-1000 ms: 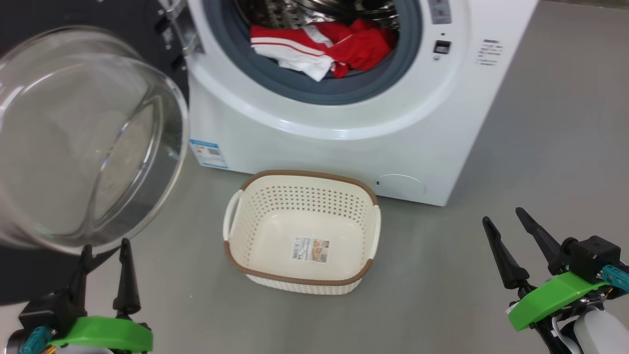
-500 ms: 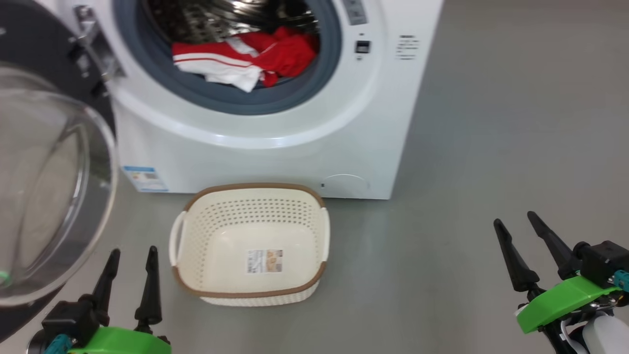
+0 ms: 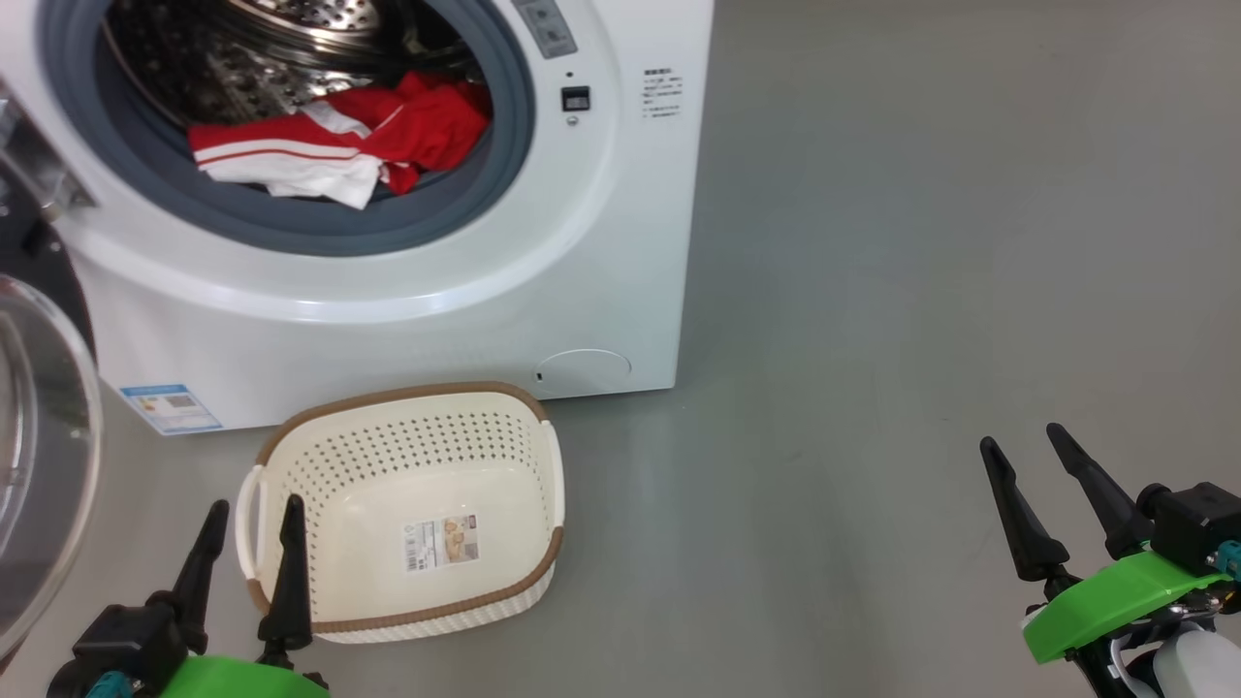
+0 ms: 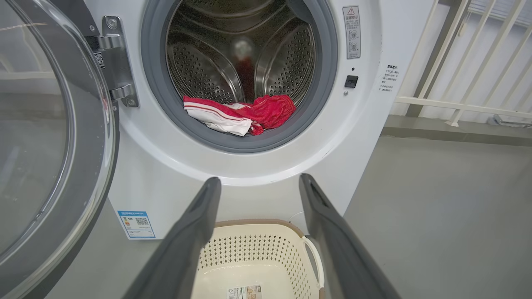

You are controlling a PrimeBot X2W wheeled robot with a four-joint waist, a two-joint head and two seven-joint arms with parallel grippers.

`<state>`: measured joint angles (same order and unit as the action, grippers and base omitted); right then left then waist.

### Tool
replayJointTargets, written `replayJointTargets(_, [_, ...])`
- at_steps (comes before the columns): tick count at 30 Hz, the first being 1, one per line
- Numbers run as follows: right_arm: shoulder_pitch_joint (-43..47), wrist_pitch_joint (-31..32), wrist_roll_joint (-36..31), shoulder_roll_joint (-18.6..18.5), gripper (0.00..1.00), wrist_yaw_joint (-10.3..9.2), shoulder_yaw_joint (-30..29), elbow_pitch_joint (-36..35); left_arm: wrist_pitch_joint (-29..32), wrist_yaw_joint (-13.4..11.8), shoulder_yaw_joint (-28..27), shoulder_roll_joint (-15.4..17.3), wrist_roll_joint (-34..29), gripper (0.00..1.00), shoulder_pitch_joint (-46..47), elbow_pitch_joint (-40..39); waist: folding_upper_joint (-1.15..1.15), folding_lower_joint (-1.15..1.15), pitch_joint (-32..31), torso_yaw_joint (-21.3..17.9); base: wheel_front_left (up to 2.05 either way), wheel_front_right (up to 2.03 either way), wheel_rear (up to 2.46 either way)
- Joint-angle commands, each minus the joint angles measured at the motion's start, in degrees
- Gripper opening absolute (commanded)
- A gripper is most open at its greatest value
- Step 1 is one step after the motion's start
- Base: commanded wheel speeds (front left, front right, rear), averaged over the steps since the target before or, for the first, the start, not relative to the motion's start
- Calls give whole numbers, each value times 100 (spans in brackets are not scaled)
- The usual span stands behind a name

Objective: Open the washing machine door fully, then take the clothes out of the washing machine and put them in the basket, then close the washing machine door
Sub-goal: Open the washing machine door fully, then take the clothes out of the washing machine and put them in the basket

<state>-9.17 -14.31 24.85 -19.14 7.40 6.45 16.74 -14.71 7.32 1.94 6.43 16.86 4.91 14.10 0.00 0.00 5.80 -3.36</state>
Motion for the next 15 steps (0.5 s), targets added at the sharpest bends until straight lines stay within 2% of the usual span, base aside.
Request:
replayJointTargets(1, [18,-69,13,-73,100,9,58,-149,-29,16,-214,120,28,100,70,-147,0,0,39,-91,0,0,0])
replayJointTargets(15, [-48,-69,-24,-37,100,9,7,-168,-29,16,-227,126,118,100,167,-107,0,0,97,-21,0,0,0])
